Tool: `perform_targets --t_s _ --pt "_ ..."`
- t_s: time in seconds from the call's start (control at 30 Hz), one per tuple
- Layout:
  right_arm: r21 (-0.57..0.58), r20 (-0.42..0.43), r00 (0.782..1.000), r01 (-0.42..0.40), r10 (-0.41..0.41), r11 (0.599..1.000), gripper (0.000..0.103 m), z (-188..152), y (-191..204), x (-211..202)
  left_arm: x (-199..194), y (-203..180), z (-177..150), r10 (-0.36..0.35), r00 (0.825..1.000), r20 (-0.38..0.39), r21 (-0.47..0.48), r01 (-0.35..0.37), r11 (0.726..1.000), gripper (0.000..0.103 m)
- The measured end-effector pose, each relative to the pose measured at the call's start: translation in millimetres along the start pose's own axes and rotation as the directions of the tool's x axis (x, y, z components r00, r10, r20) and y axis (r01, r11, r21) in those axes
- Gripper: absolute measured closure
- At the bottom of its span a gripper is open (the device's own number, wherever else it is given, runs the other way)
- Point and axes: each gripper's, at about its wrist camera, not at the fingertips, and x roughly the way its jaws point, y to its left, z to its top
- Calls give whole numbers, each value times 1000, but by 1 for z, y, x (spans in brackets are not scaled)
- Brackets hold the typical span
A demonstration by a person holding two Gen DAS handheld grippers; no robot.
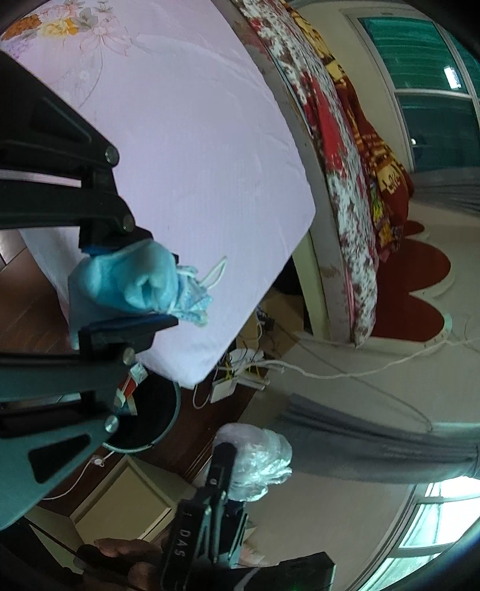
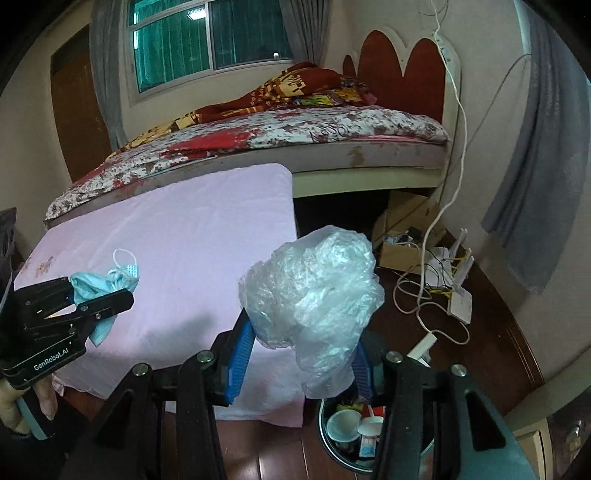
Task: Collect trash
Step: 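Carry the blue mask and plastic bag over the black bin with both tools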
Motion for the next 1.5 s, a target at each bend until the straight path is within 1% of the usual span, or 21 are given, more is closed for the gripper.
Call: perform_targets --t_s 0.23,0.47,0.7,0.97,1.1,1.3,1.4,1.47,1.5 --pt "25 6 999 38 -38 999 52 -17 -26 -18 10 -38 0 -49 999 -13 42 49 998 77" --pt "76 -32 996 87 -85 993 52 -49 -66 -27 28 -75 -8 -101 993 -55 84 106 991 77" --pt "115 -95 989 128 -118 985 52 -84 -103 -23 50 -111 -20 -158 981 -109 120 171 978 77" --pt "147 -123 985 138 -120 980 52 -110 -131 -23 72 -140 -29 -208 965 -160 150 232 961 77" --pt "157 -155 982 132 -107 979 52 -126 -141 -12 87 -152 -34 -227 954 -197 156 259 953 77" --pt "147 -223 970 128 -94 981 52 -151 -149 13 113 -163 -46 -245 937 -250 153 288 945 77" --pt "118 -256 963 118 -85 986 52 -158 -148 31 123 -165 -50 -249 931 -268 152 296 943 77" --pt "101 -281 957 109 -77 989 52 -163 -149 44 134 -166 -54 -257 921 -293 153 311 938 77" --pt "91 -293 953 107 -76 990 52 -165 -150 50 140 -168 -56 -255 919 -302 156 312 937 77"
